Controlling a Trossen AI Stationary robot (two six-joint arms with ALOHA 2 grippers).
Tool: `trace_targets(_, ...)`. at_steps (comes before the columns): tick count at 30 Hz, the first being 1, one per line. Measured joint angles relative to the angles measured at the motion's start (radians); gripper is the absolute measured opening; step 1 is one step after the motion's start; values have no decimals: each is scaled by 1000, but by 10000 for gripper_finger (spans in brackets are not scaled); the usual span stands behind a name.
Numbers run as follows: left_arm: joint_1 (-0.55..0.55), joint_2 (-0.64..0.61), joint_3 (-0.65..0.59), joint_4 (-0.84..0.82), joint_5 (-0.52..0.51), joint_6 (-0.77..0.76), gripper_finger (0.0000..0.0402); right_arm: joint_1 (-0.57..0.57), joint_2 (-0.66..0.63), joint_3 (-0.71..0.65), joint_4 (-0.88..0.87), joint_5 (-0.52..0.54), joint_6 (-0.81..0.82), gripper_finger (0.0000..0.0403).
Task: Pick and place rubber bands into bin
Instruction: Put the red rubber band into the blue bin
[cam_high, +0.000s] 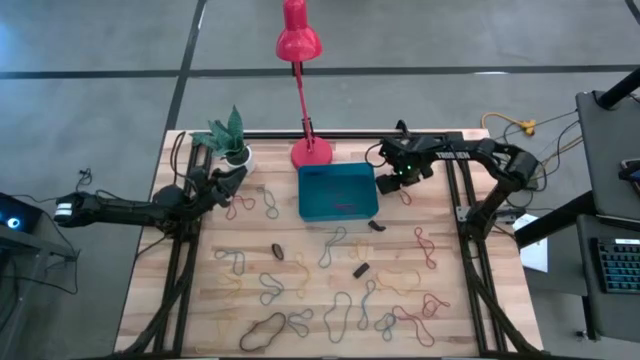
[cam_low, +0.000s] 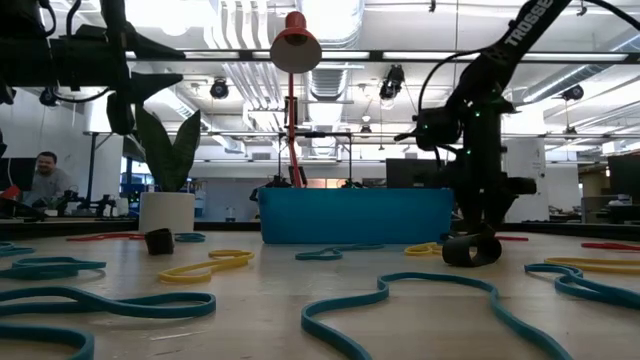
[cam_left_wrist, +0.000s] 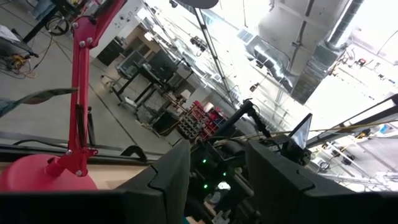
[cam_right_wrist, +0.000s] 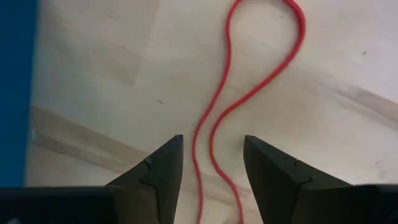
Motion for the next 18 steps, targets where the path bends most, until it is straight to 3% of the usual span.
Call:
trace_targets(9,0,4,1,0,-5,0,141,12,9,-31,33,9,-20,142)
trace_targets(18,0,4,1,0,-6,0,141,20,14,-33,49,60,-75,74)
